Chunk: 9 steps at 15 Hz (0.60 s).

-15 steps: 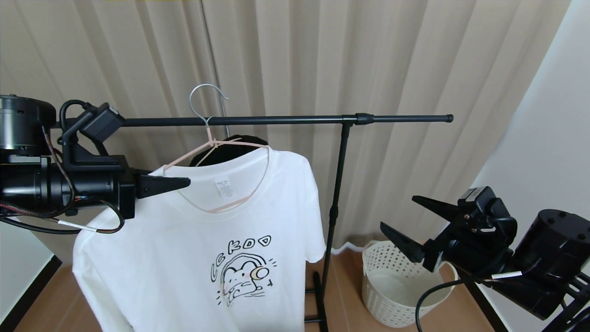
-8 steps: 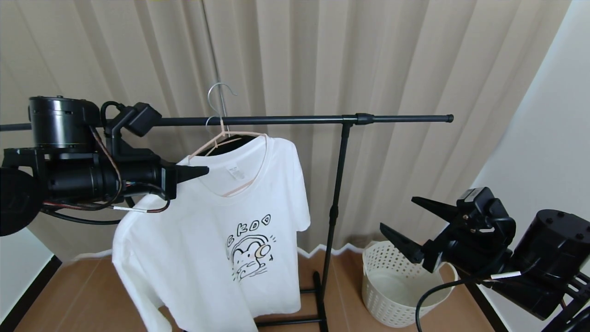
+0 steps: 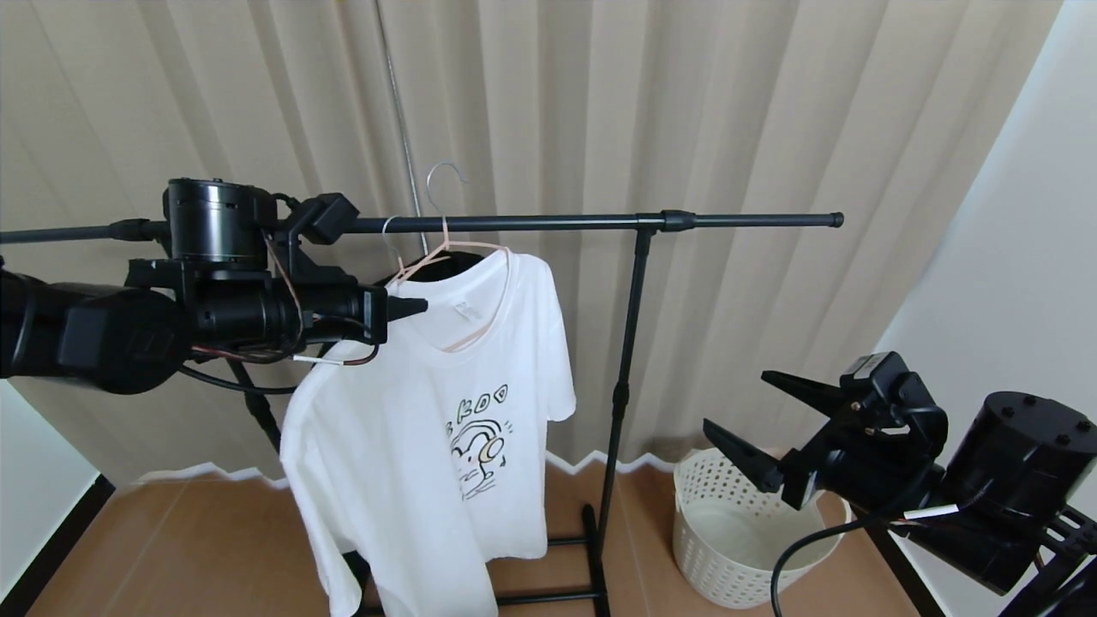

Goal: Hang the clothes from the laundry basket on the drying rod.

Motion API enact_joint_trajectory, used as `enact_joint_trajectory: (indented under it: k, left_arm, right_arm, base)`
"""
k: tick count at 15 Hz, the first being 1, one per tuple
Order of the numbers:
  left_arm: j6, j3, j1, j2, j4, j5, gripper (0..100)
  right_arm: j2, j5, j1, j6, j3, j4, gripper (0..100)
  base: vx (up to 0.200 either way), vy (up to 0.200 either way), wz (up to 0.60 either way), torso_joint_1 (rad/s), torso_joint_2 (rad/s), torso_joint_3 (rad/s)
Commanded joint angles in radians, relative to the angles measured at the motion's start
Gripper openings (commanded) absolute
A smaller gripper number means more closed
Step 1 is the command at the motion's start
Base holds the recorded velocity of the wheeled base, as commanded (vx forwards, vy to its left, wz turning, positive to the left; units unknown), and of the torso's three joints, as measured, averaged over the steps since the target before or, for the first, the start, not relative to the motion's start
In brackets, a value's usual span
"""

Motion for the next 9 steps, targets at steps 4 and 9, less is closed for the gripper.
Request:
enact_joint_trajectory:
  k: [4, 9]
  left_arm:
    - [-0.028, -0.101, -0.016, 0.109, -0.002, 0.021, 0]
    - [-0.053, -0.179, -0.019, 0.184, -0.002, 0.023, 0]
  right_arm:
    - [0.003, 0.0, -0.001, -0.001, 0.002, -0.003, 100]
    - [0.0, 0.0, -0.012, -0.001, 0.0, -0.004, 100]
  base:
    - [0.0, 0.0, 0.0, 0.0, 0.0, 0.0]
    - [0.0, 0.0, 0.0, 0.0, 0.0, 0.0]
